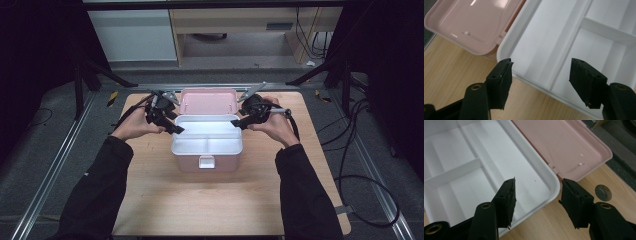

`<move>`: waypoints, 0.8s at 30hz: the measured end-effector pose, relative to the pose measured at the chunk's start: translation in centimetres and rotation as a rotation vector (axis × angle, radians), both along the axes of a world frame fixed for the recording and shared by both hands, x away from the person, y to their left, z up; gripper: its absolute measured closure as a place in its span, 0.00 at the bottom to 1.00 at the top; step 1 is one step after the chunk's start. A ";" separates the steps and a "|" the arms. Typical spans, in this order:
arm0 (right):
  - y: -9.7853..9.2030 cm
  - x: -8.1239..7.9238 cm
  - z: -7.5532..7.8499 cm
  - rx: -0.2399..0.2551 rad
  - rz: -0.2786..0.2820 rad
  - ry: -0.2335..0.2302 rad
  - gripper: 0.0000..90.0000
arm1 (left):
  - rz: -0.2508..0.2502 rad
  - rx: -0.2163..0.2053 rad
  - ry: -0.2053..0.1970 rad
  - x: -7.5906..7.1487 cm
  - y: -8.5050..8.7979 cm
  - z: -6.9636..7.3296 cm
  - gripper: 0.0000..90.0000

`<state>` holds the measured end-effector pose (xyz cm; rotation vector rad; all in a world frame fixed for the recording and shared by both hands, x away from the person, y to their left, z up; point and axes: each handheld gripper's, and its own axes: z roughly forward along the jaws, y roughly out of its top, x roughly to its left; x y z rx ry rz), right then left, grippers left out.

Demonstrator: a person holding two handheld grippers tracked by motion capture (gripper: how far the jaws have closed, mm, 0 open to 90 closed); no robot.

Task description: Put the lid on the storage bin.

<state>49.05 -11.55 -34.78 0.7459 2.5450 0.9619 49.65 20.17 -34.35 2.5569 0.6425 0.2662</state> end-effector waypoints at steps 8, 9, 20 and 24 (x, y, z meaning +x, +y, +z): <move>-1.4 0.9 0.0 0.094 -0.178 -0.028 0.47 | 0.141 -0.061 -0.084 0.9 0.4 0.4 0.38; -1.5 1.1 0.0 0.109 -0.197 -0.035 0.45 | 0.165 -0.075 -0.097 1.1 0.5 0.4 0.37; -1.1 3.7 -1.2 0.181 -0.292 -0.095 0.42 | 0.314 -0.182 -0.121 3.8 1.5 -0.7 0.32; -0.6 5.0 -1.9 0.204 -0.317 -0.099 0.44 | 0.359 -0.233 -0.116 5.0 1.5 -1.4 0.32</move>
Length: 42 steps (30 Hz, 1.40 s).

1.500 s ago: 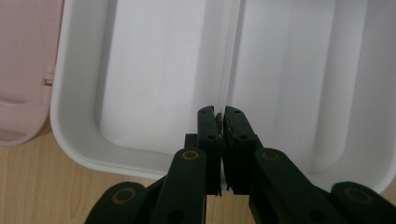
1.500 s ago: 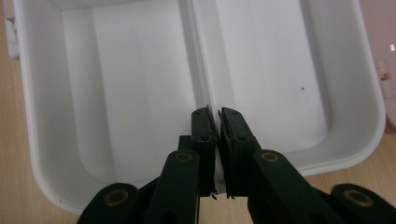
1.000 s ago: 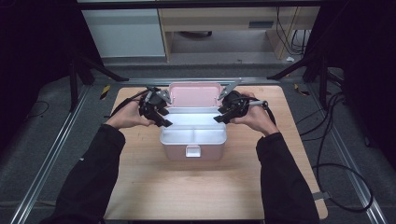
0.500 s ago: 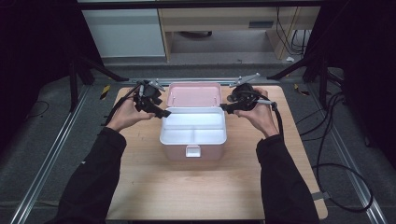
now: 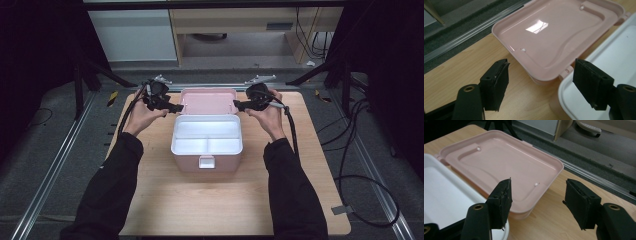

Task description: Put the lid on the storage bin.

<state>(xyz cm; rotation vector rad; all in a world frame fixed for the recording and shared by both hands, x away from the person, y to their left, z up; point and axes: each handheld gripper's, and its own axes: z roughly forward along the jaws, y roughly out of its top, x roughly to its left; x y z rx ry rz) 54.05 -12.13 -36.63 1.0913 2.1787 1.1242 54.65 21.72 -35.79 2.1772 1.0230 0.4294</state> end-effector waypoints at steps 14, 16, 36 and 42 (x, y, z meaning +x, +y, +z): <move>1.5 3.2 -3.0 0.002 -0.011 0.077 0.44 | 0.041 0.009 0.058 2.6 -1.1 -3.6 0.31; 1.3 3.5 -3.4 -0.001 -0.022 0.085 0.44 | 0.049 0.006 0.066 2.8 -1.2 -3.9 0.31; 2.0 4.9 -6.1 0.037 -0.014 0.192 0.46 | 0.079 -0.074 0.112 4.2 -0.9 -6.0 0.33; 1.9 5.1 -6.3 0.060 -0.014 0.212 0.46 | 0.062 -0.095 0.121 4.3 -1.1 -6.2 0.38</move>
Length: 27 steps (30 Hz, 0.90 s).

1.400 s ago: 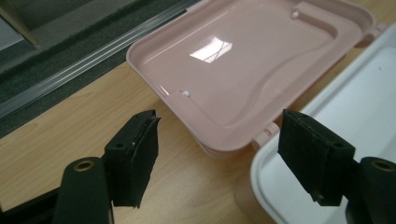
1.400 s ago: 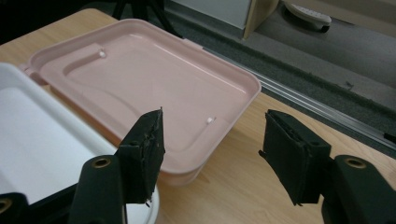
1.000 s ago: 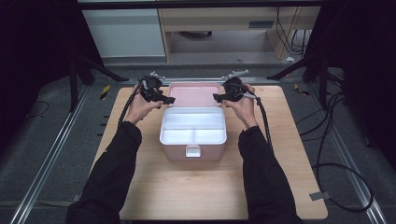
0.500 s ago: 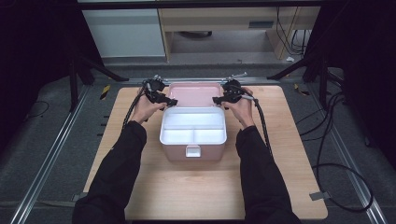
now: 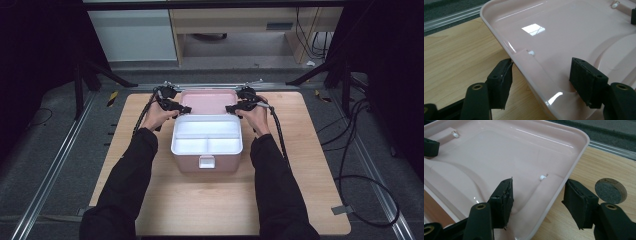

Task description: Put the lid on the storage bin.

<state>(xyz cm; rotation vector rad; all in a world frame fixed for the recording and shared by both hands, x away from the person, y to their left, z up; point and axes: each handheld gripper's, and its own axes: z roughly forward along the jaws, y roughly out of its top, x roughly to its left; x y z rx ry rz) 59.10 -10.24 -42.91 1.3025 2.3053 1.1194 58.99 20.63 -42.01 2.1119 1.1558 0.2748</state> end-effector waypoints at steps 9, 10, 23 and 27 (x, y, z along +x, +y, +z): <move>-0.1 -0.4 0.9 -0.003 -0.014 -0.013 0.50 | 0.008 -0.006 -0.032 -0.4 0.1 1.0 0.43; -0.1 -0.4 1.0 0.000 -0.016 -0.019 0.51 | 0.010 -0.010 -0.035 -0.5 0.1 1.1 0.43; -0.4 -1.2 3.5 0.041 -0.038 -0.094 0.55 | 0.019 -0.059 -0.112 -1.6 1.0 3.7 0.53; -0.4 -1.6 4.2 0.049 -0.040 -0.121 0.57 | 0.014 -0.055 -0.137 -2.1 1.2 4.5 0.56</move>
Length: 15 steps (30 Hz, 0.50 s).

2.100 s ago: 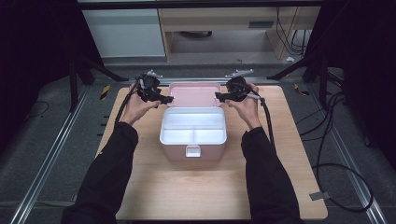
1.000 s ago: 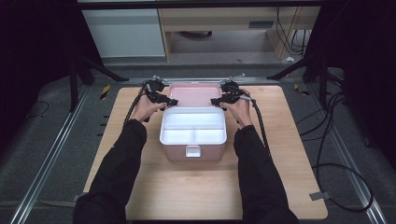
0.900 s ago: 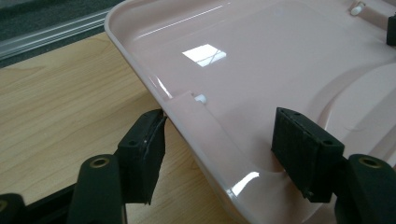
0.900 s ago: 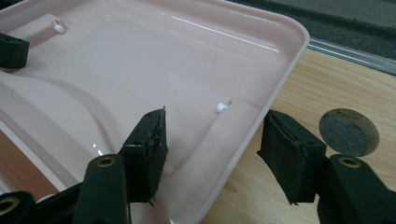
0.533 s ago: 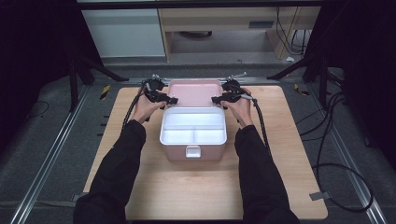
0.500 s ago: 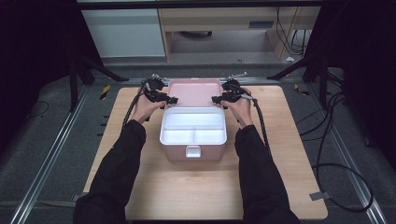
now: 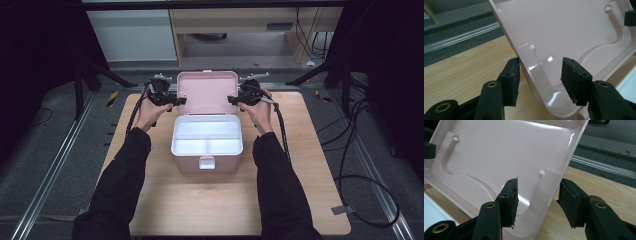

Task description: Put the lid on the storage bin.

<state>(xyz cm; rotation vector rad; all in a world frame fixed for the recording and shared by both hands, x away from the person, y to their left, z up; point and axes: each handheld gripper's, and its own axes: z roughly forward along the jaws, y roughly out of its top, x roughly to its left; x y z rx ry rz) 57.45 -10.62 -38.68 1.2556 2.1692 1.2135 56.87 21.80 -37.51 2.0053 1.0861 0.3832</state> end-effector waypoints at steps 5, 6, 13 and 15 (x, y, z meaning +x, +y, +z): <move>-0.2 -0.7 1.1 0.006 -0.006 -0.032 0.59 | -0.005 0.002 -0.031 -0.8 -0.1 1.0 0.59; -0.2 -0.9 1.4 0.007 -0.009 -0.038 0.60 | -0.009 0.005 -0.037 -0.9 -0.1 1.2 0.59; -0.8 -1.8 2.8 0.028 -0.009 -0.087 0.63 | -0.013 -0.003 -0.084 -1.7 -0.1 2.4 0.64; -0.9 -2.0 3.1 0.028 -0.009 -0.098 0.64 | -0.014 0.002 -0.098 -1.9 -0.1 2.7 0.65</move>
